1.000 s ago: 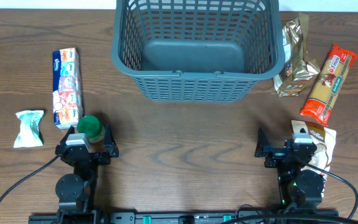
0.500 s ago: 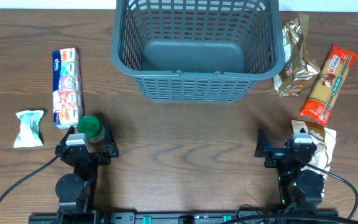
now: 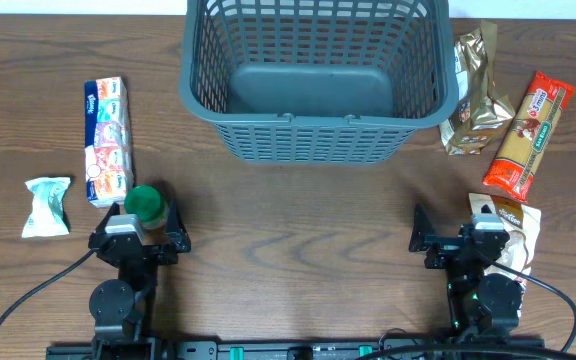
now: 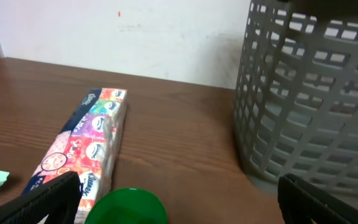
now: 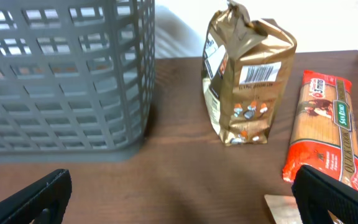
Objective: Pack container
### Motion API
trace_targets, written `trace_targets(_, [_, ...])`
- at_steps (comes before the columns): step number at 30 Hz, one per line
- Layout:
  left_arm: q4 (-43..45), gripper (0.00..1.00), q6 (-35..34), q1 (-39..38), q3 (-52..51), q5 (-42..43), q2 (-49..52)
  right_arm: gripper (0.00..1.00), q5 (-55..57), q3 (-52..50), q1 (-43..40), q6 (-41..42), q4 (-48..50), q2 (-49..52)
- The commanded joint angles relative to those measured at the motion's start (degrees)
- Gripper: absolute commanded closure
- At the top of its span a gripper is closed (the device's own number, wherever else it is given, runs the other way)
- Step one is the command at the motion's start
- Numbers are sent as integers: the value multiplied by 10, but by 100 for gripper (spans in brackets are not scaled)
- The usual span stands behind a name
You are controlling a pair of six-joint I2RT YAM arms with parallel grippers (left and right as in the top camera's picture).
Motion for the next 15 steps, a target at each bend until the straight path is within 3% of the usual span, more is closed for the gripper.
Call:
trace_targets(1, [3, 2, -33, 3, -3, -8, 0, 1, -10, 5, 4, 25, 5, -3])
trace_targets(8, [-84, 2, -39, 3, 128, -23, 75, 1, -16, 146, -12, 57, -30, 95])
trace_targets(15, [-173, 2, -39, 3, 282, -28, 259, 1, -54, 443, -34, 13, -254, 341])
